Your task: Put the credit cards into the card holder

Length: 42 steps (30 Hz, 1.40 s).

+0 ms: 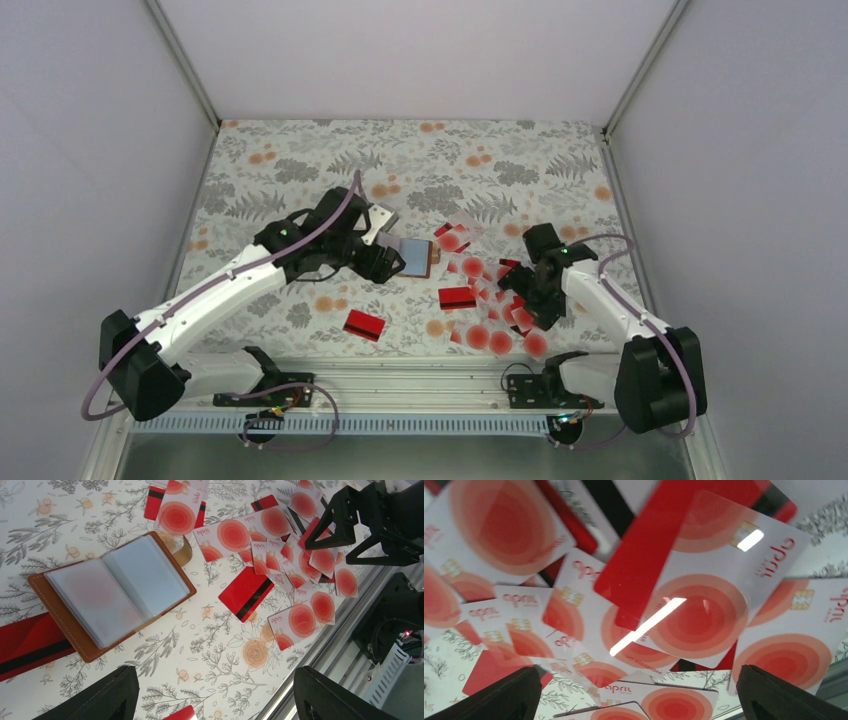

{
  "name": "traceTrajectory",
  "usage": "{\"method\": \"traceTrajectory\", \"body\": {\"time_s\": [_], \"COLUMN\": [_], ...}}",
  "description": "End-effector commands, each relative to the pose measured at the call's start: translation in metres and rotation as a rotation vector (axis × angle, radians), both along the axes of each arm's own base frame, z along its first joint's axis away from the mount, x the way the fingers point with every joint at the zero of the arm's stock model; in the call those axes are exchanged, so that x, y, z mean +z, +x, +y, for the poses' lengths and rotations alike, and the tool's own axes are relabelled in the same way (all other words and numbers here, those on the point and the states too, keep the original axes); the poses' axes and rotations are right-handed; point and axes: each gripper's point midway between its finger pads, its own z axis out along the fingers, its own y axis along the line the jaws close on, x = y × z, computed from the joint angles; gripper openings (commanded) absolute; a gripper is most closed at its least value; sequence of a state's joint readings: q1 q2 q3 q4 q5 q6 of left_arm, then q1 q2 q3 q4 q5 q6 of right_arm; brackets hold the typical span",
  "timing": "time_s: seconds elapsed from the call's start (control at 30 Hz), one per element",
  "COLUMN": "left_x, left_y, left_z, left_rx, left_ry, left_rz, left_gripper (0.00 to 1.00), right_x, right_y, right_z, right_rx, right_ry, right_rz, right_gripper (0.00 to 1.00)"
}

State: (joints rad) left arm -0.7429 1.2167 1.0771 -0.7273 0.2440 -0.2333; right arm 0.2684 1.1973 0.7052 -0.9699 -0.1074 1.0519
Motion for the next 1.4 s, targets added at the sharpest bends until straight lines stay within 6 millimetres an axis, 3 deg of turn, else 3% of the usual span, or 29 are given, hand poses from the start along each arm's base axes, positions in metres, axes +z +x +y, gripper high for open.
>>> {"method": "traceTrajectory", "body": {"time_s": [0.0,0.13,0.4,0.83,0.97,1.2,1.37], "left_x": [0.005,0.0,-0.003,-0.008,-0.009,-0.007,-0.006], "left_y": [-0.008,-0.006,-0.001,0.008,0.011,0.016,0.018], "left_z": [-0.004,-0.004,-0.006,-0.004,-0.004,-0.005,-0.006], "left_rx": [-0.057,-0.056,-0.049,-0.016,-0.011,-0.015,-0.018], "left_ry": [-0.041,-0.031,-0.018,0.004,0.014,0.024,0.026], "left_rz": [-0.029,-0.027,-0.032,-0.054,-0.059,-0.079,-0.085], "left_gripper": [0.78,0.78,0.77,0.77,0.77,0.77,0.77], "right_x": [-0.007,-0.025,-0.036,-0.061,-0.069,-0.069,-0.063], "right_y": [-0.014,-0.023,-0.006,-0.008,-0.006,0.004,0.016], "right_z": [-0.01,-0.017,-0.021,-0.027,-0.025,-0.02,-0.007], "right_rx": [-0.158,-0.203,-0.207,-0.224,-0.214,-0.175,-0.096], "right_ry": [0.031,0.047,0.05,0.018,0.032,0.066,0.134], "right_rz": [0.041,0.094,0.097,0.154,0.124,0.067,0.02], "right_gripper": [0.99,0.99,0.97,0.73,0.61,0.51,0.5]}}
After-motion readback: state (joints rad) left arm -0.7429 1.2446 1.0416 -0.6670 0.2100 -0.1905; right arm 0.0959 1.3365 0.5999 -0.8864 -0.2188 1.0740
